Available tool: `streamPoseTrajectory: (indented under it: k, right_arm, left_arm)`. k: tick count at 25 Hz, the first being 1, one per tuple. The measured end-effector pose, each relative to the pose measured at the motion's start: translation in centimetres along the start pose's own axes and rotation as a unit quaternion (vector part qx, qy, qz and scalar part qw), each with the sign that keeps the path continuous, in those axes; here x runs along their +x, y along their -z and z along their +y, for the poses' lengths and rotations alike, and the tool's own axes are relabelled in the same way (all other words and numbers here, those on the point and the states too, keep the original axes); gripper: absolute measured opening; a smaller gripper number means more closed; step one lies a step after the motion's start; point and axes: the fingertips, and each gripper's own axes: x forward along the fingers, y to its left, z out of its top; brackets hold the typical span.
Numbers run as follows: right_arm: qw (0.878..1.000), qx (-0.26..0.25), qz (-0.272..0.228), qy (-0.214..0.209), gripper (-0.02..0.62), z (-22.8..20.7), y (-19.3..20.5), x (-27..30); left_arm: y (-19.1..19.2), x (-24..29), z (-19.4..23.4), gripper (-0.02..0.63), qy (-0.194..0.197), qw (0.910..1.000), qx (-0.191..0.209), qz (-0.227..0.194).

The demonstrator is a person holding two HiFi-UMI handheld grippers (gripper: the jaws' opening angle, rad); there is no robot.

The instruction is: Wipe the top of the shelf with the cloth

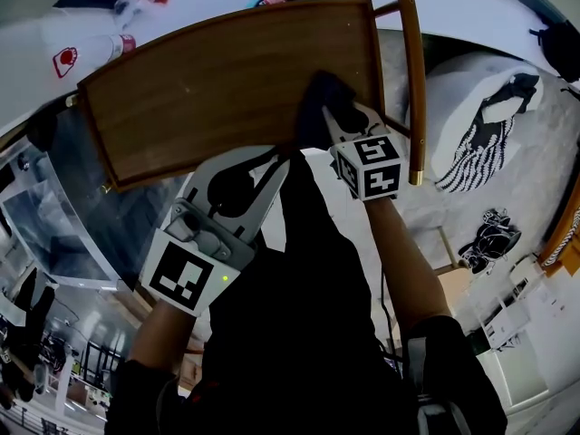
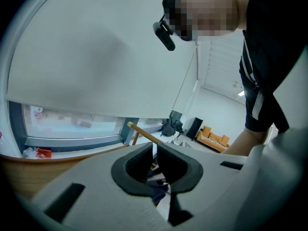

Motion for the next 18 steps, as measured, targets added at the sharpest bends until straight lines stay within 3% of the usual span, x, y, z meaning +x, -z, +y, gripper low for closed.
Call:
streamPoseTrajectory:
  k: [13,18]
  right_arm:
    - [0.994,-0.086,0.024,0.061,0.058,-1.0,-0.1,-1.7]
    - [0.995,-0.084,0.01,0.062,0.058,-0.7,-1.3,-2.8]
  left_arm:
    - [-1.3,0.0,-1.1,0.04,0.001,0.9999,0.013,-0.008]
    - [-2.6,-1.1,-1.2,0.04,-0.006,0.9995,0.03,-0.01]
